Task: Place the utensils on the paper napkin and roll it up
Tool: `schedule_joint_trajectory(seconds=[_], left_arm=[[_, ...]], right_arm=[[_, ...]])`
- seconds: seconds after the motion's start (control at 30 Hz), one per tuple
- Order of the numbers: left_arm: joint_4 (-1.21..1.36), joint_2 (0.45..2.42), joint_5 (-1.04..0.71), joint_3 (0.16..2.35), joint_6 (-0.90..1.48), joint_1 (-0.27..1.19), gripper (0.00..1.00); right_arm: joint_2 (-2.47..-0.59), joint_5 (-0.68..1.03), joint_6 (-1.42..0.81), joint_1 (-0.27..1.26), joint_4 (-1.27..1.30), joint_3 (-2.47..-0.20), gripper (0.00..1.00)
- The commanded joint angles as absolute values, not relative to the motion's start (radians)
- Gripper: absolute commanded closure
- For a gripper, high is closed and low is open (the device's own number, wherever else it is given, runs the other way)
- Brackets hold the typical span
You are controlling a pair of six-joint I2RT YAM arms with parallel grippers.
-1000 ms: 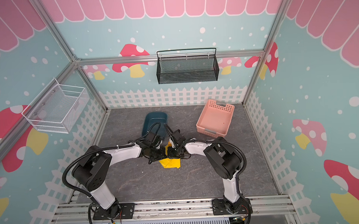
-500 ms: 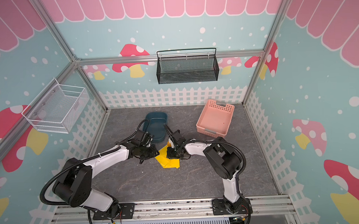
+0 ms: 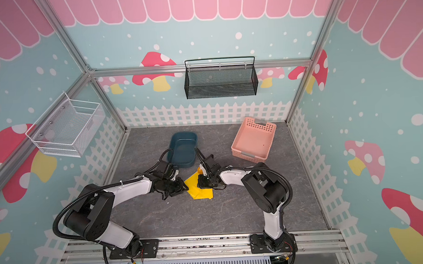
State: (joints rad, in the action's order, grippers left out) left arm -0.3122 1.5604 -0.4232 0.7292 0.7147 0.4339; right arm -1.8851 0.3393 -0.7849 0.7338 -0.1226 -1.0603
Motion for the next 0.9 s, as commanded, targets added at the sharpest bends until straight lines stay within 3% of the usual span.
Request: schedule_joint_trajectory(seconds=[0.0,0.87], left_arm=[[-0.248,1.565,-0.473,0.678,0.771,0.433,0.59],[0.14,1.575,-0.596,0.499,0.991,0.443,0.58]], right_arm=[[-1.907,0.303,-0.773,0.739,-0.238,-1.017,0.78],[-1.907,0.301,-0.774,0.738,-0.235,-1.023,0.77]])
